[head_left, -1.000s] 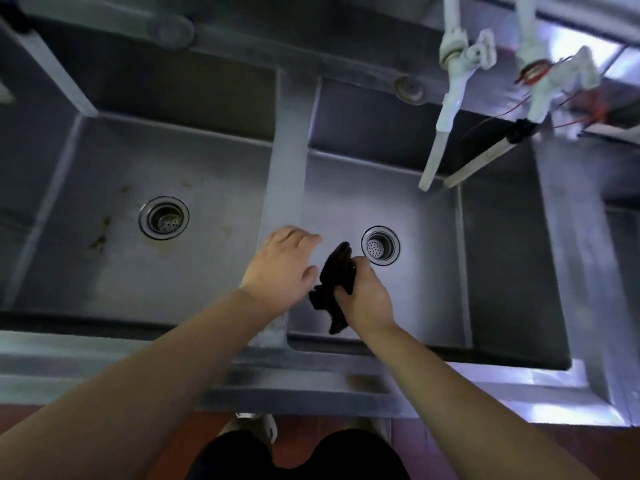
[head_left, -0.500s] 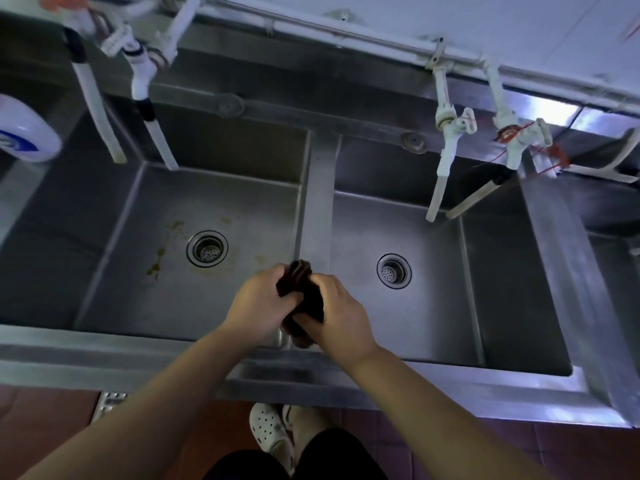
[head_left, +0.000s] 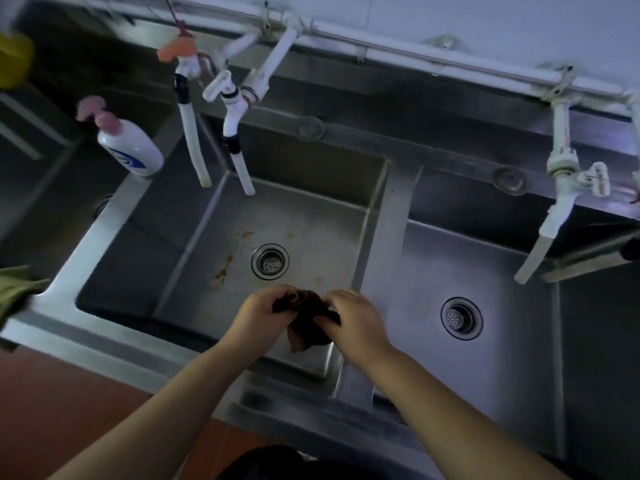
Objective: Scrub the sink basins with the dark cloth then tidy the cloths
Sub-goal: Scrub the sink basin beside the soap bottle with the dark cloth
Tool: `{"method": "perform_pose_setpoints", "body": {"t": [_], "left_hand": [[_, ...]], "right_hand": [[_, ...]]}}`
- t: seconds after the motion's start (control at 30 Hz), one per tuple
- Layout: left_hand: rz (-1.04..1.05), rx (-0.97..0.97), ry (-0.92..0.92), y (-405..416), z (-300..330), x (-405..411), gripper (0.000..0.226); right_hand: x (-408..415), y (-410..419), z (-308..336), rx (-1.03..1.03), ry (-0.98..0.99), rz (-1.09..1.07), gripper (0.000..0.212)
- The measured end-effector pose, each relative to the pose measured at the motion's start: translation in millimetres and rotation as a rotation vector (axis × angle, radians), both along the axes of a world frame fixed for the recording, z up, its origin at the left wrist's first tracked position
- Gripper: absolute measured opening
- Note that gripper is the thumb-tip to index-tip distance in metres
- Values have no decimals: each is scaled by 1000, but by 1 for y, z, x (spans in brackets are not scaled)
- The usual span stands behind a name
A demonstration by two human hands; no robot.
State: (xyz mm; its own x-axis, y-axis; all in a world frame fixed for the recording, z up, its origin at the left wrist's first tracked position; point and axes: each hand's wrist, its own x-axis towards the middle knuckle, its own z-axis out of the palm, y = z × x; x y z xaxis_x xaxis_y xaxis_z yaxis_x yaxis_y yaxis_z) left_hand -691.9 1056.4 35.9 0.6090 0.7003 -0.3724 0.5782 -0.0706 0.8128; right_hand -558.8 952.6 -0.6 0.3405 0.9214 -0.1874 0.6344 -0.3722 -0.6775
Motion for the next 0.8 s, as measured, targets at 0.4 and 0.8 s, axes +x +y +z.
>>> {"method": "perform_pose_setpoints", "body": {"t": [0.4, 0.8], "left_hand": [[-173, 169, 370, 95, -75, -40, 17], [-625, 196, 323, 189, -124, -45, 31]], "right_hand": [[-35, 85, -41, -265, -37, 118, 8], [-41, 104, -112, -659, -410, 153, 40]]}}
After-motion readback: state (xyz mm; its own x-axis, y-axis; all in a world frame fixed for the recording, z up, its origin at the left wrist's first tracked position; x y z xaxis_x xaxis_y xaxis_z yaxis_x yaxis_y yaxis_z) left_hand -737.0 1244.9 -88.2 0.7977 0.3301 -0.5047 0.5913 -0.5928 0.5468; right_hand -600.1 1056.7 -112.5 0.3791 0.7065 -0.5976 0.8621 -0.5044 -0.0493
